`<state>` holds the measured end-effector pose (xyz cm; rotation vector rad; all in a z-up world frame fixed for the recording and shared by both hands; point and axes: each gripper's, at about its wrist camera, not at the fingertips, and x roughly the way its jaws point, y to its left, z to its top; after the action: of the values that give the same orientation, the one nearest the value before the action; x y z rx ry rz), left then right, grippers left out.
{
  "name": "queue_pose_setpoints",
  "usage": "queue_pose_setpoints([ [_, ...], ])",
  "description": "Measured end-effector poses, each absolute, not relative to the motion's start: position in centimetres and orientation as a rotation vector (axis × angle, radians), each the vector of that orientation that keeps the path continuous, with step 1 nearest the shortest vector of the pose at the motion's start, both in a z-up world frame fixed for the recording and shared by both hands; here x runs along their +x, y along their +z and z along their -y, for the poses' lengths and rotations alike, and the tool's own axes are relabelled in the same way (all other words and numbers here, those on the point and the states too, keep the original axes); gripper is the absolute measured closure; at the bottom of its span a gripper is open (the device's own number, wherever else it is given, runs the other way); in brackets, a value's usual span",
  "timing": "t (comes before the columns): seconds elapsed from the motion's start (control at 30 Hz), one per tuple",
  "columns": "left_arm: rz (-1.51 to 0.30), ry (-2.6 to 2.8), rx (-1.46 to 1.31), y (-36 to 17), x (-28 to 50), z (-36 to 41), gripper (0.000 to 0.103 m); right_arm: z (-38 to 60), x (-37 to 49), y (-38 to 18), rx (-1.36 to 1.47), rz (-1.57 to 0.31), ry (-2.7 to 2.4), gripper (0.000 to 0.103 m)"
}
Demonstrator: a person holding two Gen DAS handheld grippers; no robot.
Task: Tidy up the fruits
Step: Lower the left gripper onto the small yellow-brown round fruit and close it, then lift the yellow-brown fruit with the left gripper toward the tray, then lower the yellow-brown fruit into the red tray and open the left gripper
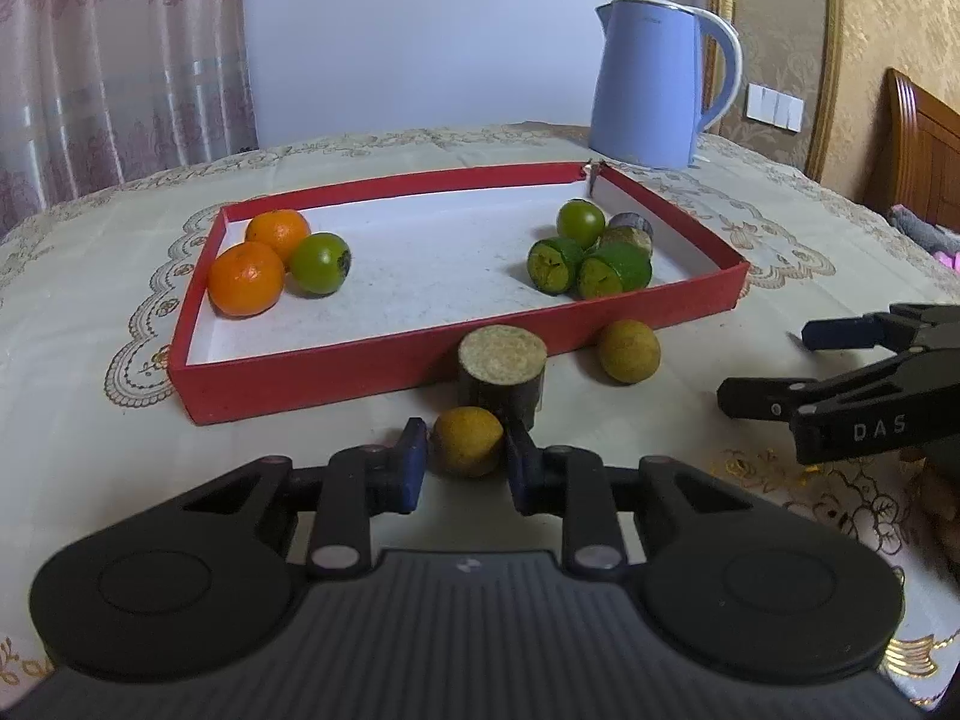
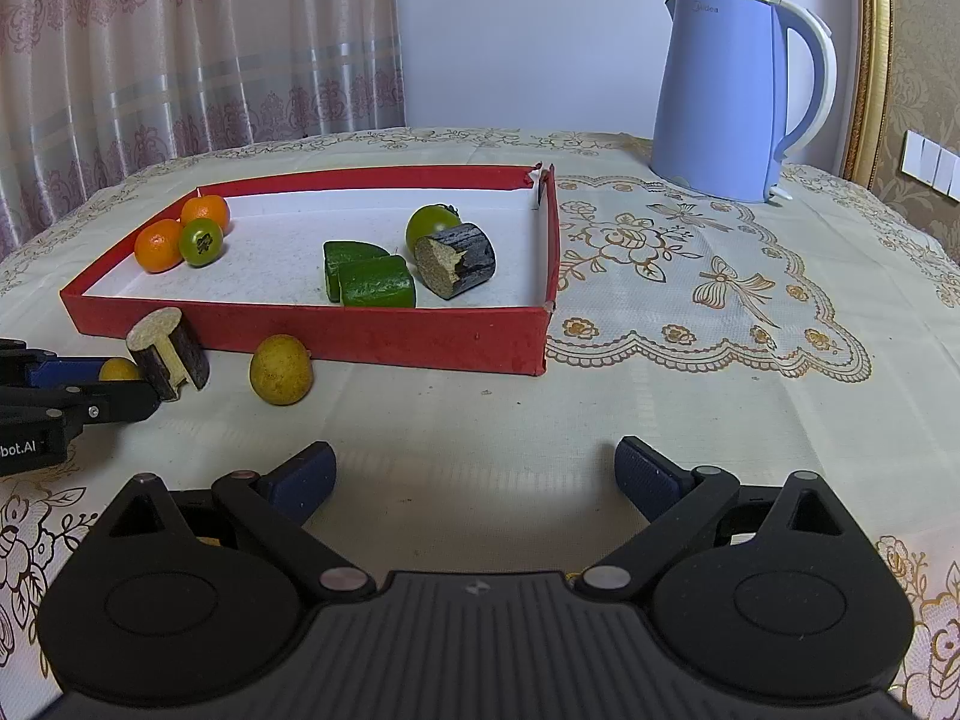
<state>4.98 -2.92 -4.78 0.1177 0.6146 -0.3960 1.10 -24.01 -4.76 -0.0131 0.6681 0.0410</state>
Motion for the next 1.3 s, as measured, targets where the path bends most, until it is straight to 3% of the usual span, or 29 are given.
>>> queue_pose_setpoints([
  [0.6,-0.527,-0.246,0.057,-0.9,7.1,-1.0,0.078,24.0,1.1,-4.8,-0.014,-0.668,0.041,0.003],
  [1.3,-0.613,-0.073,0.038,-3.3,13.6,-0.7,0.078,24.0,1.1,-4.8,-0.015,-0.668,0.04,0.003],
])
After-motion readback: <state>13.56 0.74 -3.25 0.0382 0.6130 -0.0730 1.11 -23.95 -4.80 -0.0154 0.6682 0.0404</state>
